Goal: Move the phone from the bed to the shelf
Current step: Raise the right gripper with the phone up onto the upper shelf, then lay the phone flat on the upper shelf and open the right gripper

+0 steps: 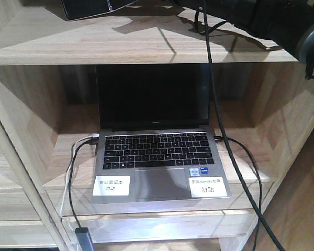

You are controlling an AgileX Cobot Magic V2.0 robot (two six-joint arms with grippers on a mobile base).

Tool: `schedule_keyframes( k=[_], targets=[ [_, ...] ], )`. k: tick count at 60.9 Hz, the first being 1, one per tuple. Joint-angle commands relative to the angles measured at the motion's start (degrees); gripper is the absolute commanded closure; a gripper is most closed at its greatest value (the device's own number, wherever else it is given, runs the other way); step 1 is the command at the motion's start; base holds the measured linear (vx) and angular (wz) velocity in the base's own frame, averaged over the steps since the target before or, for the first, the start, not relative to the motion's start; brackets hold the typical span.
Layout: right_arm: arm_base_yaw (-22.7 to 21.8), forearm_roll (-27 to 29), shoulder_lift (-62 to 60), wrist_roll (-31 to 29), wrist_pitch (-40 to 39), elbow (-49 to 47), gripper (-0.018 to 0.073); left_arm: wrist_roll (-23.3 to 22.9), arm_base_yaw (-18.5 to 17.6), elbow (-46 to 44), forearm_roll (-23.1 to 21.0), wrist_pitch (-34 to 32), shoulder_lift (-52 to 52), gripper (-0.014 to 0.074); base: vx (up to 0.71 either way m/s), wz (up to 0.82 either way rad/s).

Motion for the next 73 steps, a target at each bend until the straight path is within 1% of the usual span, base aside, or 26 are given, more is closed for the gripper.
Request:
schedule_keyframes(
  k=[1, 10, 18, 24, 34, 37, 41, 45, 50, 54, 63, 73],
  targets=[
    [-0.04, 1.19, -3.43, -0.47, 0.59, -2.00, 0.0559, -0.22, -0.26, 0.13, -0.55, -4.18, -0.38, 0.0596, 0.00, 0.00],
    [-0.09, 1.25, -3.43, -0.47, 0.35, -2.00, 0.0531, -0.22, -0.26, 0.13, -0.55, -4.18, -0.38, 0.0596, 0.00, 0.00],
    [-0.16, 1.20, -3.43, -0.67, -0.19, -2.00, 0.0447, -0.22, -0.26, 0.13, -0.55, -4.18, -0.38, 0.0596, 0.00, 0.00],
    [-0.16, 1.20, -3.43, -1.06, -1.12, -2.00, 0.0335, -0.22, -0.26, 0.13, -0.55, -4.18, -0.38, 0.0596, 0.00, 0.00],
    [-0.16, 1.20, -3.43, -1.06, -2.85, -2.00, 0.0095, -0.22, -0.26, 0.13, -0.55, -4.18, -0.38, 0.0596, 0.00, 0.00],
    [-0.16, 1.20, -3.49, -1.06, -3.73, -2.00, 0.0041, -0.22, -0.26, 0.13, -0.55, -4.18, -0.38, 0.0596, 0.00, 0.00],
    [-0.16, 1.20, -3.49, -1.06, -4.26, -2.00, -0.0006, -0.22, -0.26, 0.13, -0.55, -4.18, -0.38, 0.0596, 0.00, 0.00],
    [-0.22, 1.07, -3.78, -1.06, -4.53, -2.00, -0.0029, -0.22, -0.26, 0.13, -0.55, -4.18, -0.38, 0.0596, 0.00, 0.00],
    [-0.22, 0.45, -4.25, -1.06, -4.53, -2.00, -0.0026, -0.22, -0.26, 0.13, -0.55, -4.18, -0.38, 0.0596, 0.00, 0.00],
    [-0.22, -1.23, -4.88, -0.77, -4.53, -2.00, -0.0020, -0.22, -0.26, 0.13, -0.55, -4.18, -0.38, 0.0596, 0.00, 0.00],
    [-0.22, -7.61, -7.31, 2.16, -4.74, -2.00, 0.0003, -0.22, -0.26, 0.13, -0.55, -4.18, -0.38, 0.0596, 0.00, 0.00],
    [-0.22, -15.58, -10.76, 8.55, -4.93, -2.00, 0.0038, -0.22, -0.26, 0.13, -0.55, -4.18, -0.38, 0.0596, 0.00, 0.00]
  ],
)
